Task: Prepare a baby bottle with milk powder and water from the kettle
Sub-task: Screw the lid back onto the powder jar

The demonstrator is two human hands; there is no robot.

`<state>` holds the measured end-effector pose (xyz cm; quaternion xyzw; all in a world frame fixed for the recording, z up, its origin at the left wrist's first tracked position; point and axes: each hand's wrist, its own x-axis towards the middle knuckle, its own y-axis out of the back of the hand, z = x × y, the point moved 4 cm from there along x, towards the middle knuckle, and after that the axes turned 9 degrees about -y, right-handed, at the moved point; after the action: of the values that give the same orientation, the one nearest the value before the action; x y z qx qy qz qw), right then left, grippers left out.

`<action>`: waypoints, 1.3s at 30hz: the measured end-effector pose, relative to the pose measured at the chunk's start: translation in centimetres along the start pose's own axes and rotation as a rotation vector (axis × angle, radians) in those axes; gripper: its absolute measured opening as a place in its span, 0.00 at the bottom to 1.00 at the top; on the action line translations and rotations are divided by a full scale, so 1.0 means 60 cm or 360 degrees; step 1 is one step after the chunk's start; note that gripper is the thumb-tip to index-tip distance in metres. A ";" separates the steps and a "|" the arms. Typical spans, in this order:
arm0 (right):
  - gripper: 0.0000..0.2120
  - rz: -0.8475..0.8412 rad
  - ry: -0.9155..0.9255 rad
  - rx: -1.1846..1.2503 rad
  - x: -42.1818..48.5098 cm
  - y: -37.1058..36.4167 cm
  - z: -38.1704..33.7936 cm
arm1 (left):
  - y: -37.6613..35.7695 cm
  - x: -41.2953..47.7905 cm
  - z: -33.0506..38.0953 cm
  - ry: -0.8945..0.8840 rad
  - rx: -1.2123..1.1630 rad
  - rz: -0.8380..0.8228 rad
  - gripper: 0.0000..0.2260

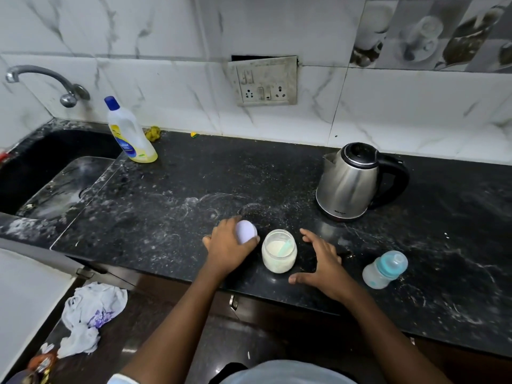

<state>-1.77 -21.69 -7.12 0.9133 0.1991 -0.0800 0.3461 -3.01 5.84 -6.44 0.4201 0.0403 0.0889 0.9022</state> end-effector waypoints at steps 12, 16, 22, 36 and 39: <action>0.46 0.0299 0.0483 0.0317 0.004 0.089 -0.136 | 0.021 0.053 0.212 0.0021 -0.1728 -0.0542 0.32; 0.42 0.0344 0.0505 0.0408 0.011 0.100 -0.134 | 0.007 0.049 0.218 0.0050 -0.1794 -0.0614 0.32; 0.40 0.0310 0.0457 0.0376 0.024 0.112 -0.119 | 0.022 0.049 0.199 0.0087 -0.1664 -0.0568 0.27; 0.45 -0.0238 0.0431 -0.0817 0.052 0.036 -0.137 | -0.059 -0.030 0.035 -0.0219 -0.0952 -0.0582 0.46; 0.45 -0.0292 0.0450 -0.0913 0.061 0.016 -0.143 | -0.071 -0.036 0.048 -0.0254 -0.1081 -0.0442 0.36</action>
<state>2.00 -15.51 -1.17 0.7590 0.3411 0.0760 0.5493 -4.19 0.54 -7.85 0.0930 -0.0053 -0.0589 0.9939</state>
